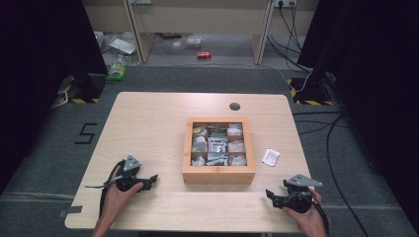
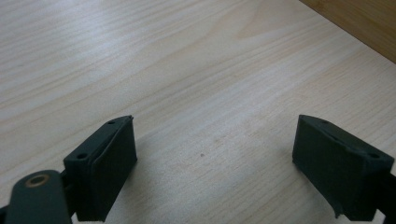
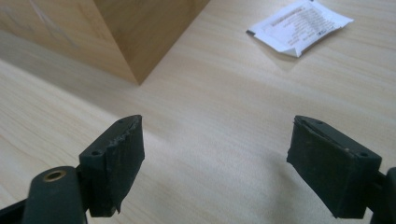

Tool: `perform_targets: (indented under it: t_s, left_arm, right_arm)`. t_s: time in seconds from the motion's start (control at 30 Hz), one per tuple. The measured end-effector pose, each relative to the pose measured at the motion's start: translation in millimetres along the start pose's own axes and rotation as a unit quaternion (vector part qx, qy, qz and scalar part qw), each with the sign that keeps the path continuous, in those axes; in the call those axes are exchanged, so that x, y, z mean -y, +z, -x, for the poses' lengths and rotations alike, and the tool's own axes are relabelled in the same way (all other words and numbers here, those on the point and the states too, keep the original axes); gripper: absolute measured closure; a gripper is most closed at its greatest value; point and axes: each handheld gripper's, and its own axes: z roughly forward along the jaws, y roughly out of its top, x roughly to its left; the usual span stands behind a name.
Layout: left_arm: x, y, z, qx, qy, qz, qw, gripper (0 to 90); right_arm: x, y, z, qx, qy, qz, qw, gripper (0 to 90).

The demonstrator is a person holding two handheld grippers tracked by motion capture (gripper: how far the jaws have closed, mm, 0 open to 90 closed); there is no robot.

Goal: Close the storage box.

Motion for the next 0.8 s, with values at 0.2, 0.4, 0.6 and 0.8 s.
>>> perform_targets:
  t_s: [0.2, 0.4, 0.6, 0.8]
  left_arm:
    - [0.0, 0.0, 0.0, 0.0, 0.0, 0.0, 1.0, 12.9]
    - [0.0, 0.0, 0.0, 0.0, 0.0, 0.0, 1.0, 13.0]
    - [0.0, 0.0, 0.0, 0.0, 0.0, 0.0, 1.0, 12.9]
    - [0.0, 0.0, 0.0, 0.0, 0.0, 0.0, 1.0, 12.9]
  right_arm:
    - [2.2, 6.2, -6.1, 0.024, -0.029, -0.034, 0.9987, 16.6]
    - [4.5, 10.3, -8.2, 0.026, -0.034, -0.033, 0.9985, 12.6]
    - [5.4, 11.1, -8.0, 0.024, -0.035, -0.029, 0.9987, 11.3]
    - [6.5, 11.7, -6.5, 0.021, -0.038, -0.024, 0.9988, 9.8]
